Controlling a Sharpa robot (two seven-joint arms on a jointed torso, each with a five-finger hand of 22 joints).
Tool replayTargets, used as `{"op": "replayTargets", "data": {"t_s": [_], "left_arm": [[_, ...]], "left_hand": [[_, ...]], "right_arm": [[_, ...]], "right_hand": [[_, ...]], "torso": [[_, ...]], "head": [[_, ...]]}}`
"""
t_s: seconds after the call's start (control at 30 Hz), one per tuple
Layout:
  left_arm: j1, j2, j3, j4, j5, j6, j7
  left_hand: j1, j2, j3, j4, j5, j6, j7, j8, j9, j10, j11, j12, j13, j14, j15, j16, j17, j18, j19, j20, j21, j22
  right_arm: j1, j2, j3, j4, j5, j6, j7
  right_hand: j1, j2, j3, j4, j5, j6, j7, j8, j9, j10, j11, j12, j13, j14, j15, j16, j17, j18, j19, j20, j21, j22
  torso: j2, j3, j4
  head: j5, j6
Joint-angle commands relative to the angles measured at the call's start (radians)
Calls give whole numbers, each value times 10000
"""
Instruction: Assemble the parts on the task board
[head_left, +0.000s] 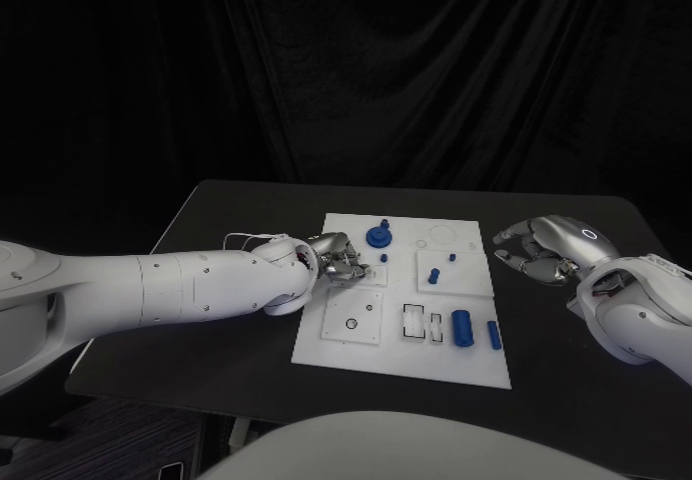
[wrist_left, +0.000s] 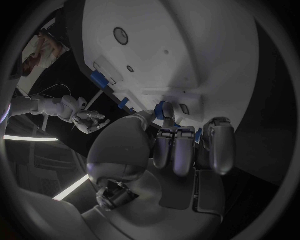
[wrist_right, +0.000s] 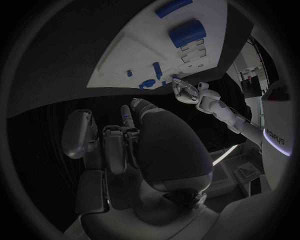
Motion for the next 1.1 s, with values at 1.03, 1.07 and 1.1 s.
{"op": "replayTargets", "data": {"t_s": [1.03, 1.07, 1.1], "left_arm": [[-81, 97, -7, -142, -28, 401, 68], [-82, 95, -7, -135, -28, 412, 78], [-83, 92, -7, -128, -28, 422, 93]], "left_hand": [[-269, -33, 63, 132, -716, 50, 30, -188, -188, 1055, -50, 36, 2634, 1075, -57, 66, 2633, 99, -12, -28, -85, 1290], [-345, -42, 22, 192, -920, 73, 39, -219, -220, 1055, -42, 36, 2634, 1075, -50, 66, 2633, 100, -14, -22, -97, 1292], [-375, -46, 1, 217, -987, 85, 42, -230, -232, 1055, -39, 36, 2634, 1075, -48, 66, 2633, 101, -18, -19, -106, 1290]], "right_arm": [[-43, -14, 4, 19, -36, -112, -78], [-44, -16, 4, 21, -36, -111, -78], [-44, -17, 4, 22, -36, -108, -80]], "right_hand": [[76, -62, 49, -17, 42, 104, -4, -57, -13, 428, 81, -52, 1845, 762, 49, -45, 1875, 188, -44, -11, -57, 1522], [73, -70, 55, -21, 47, 99, 0, -64, -18, 439, 82, -46, 1859, 765, 48, -40, 1882, 186, -37, -11, -48, 1525], [73, -70, 55, -21, 47, 99, 0, -64, -18, 439, 82, -46, 1859, 765, 48, -40, 1882, 186, -37, -11, -48, 1525]], "torso": [[2, 2, 1], [2, 1, 0], [2, 0, 2]], "head": [[2, 1], [6, 1], [5, 1]]}}
